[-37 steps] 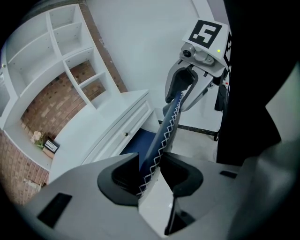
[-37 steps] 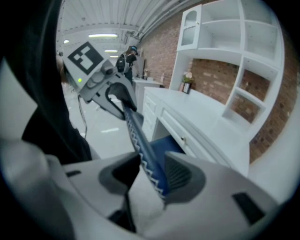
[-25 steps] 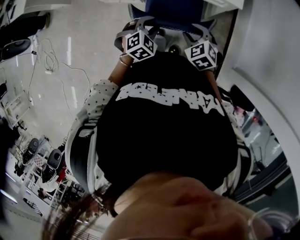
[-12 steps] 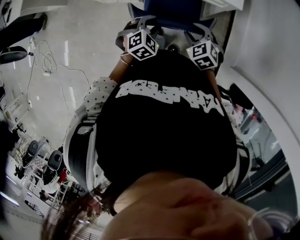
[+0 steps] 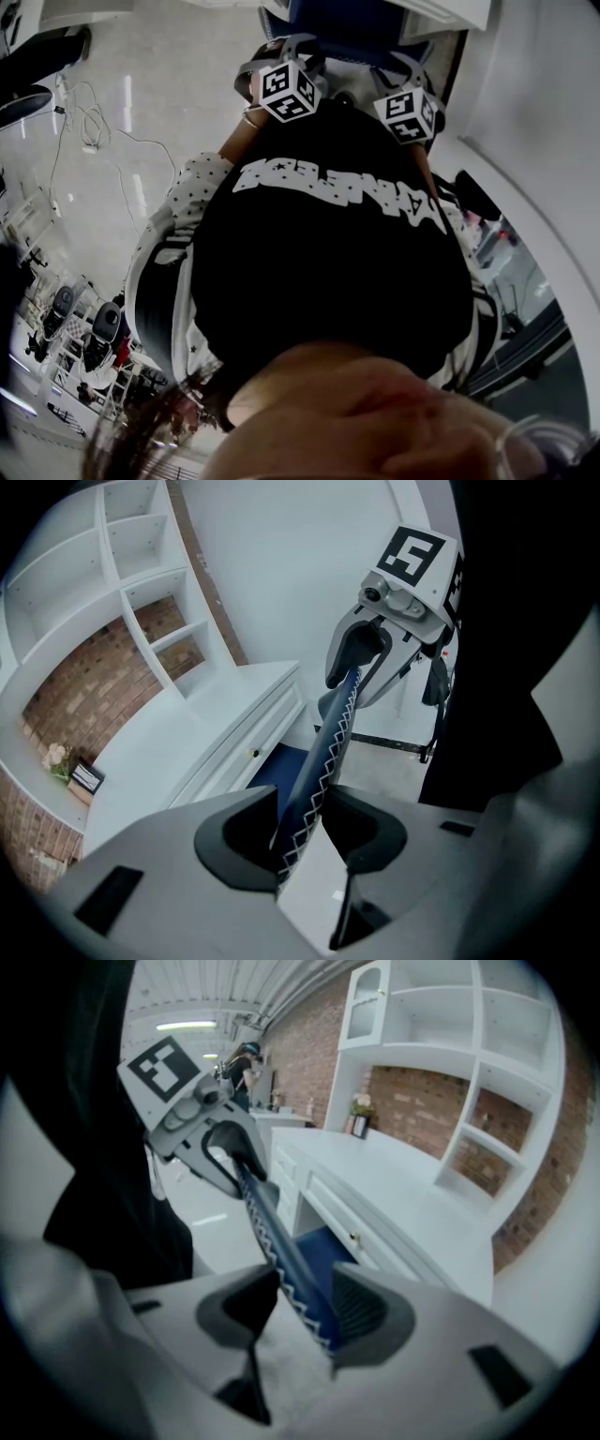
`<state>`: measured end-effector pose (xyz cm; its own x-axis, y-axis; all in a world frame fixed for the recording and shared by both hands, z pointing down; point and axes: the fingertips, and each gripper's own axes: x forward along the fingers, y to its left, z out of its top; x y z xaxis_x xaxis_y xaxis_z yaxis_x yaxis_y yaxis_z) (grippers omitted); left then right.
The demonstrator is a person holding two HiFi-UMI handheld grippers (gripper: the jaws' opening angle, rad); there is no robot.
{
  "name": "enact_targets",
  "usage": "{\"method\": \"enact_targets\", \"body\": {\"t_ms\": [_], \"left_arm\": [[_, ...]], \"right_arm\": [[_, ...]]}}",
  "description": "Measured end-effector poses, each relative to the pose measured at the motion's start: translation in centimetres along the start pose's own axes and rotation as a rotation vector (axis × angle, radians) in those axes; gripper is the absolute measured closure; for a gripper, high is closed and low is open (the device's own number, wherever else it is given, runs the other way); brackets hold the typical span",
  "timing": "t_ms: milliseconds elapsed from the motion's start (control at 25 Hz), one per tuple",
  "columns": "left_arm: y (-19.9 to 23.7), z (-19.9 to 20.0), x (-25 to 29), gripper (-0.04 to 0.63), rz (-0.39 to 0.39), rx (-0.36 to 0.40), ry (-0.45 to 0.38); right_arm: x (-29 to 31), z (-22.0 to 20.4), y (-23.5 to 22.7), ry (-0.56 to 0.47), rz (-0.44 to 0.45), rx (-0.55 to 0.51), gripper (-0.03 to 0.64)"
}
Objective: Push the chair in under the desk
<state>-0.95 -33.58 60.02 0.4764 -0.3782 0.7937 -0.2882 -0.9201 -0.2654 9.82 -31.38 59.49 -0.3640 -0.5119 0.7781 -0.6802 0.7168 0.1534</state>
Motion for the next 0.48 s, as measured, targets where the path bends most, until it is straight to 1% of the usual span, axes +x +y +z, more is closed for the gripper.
{"method": "enact_targets", "body": {"t_ms": [280, 480], "left_arm": [[1.3, 0.7, 0.7, 0.420, -0.007, 0.013, -0.021], [2.0, 0.6, 1.3, 0.420, -0.018, 0.013, -0.018]], "right_arm": [[0.7, 0.6, -1.7, 0.021, -0.014, 0.002, 0.420], [1.4, 0.8, -2.2, 0.021, -0.014, 0.001, 0.420]]}}
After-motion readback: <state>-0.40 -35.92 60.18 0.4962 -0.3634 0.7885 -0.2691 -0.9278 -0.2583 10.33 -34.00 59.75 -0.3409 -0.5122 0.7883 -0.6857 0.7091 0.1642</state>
